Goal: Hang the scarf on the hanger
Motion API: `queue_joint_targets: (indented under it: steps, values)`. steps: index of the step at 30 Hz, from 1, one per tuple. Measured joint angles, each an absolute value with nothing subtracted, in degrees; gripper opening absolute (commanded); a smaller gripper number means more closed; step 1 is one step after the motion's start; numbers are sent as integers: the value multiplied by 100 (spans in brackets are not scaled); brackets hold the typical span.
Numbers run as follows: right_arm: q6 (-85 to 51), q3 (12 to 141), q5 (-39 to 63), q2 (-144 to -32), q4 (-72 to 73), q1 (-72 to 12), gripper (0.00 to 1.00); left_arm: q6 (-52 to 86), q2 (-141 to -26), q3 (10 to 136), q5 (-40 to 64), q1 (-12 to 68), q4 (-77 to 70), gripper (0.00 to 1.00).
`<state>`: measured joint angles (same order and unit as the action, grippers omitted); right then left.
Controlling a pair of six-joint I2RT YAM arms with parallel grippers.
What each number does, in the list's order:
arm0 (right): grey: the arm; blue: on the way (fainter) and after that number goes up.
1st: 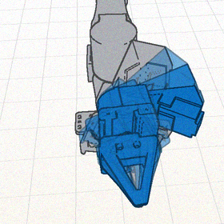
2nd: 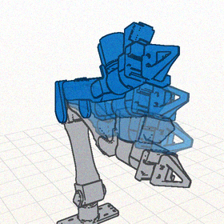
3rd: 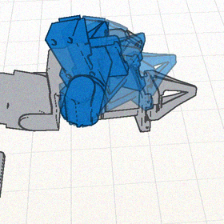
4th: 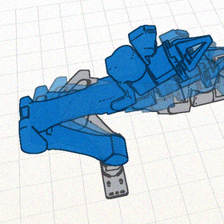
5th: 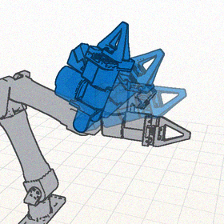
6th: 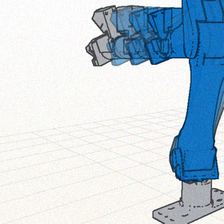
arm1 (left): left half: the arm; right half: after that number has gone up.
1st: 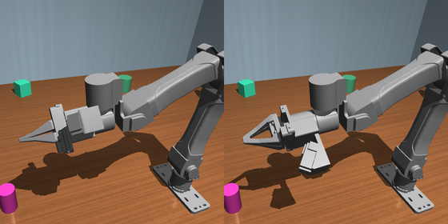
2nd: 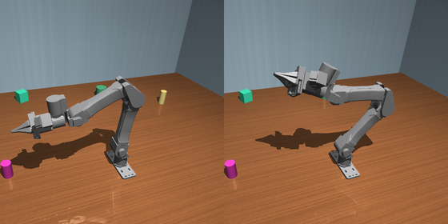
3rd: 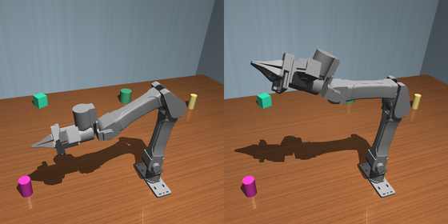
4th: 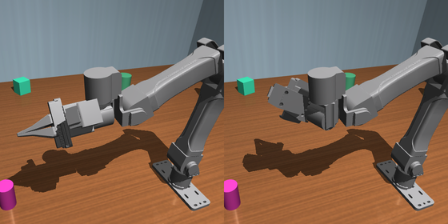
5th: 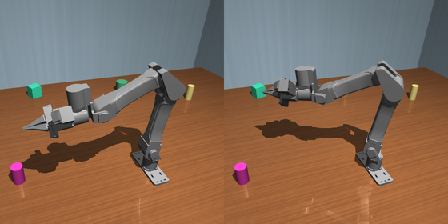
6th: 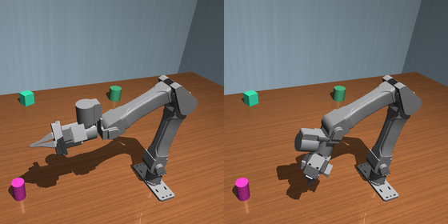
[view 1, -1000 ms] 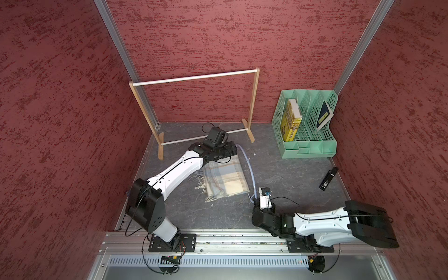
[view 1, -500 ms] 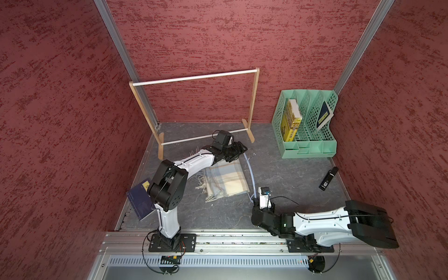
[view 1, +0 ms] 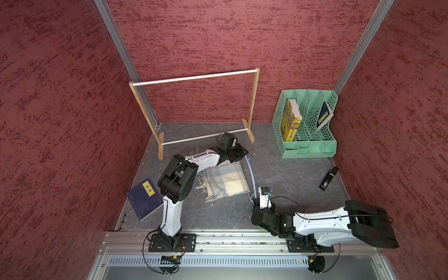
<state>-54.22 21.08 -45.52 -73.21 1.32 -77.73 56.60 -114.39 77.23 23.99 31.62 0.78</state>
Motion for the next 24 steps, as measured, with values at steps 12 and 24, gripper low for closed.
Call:
queue_joint_targets:
  steps: [12,24]
  values:
    - [-5435,2106,-4429,-7354,128,-7765,0,6077,-11439,7791,2440,3216,32,0]
    - [-4884,1343,-4163,-6910,1236,-7745,37,6101,-11439,7791,2523,3225,-14,0]
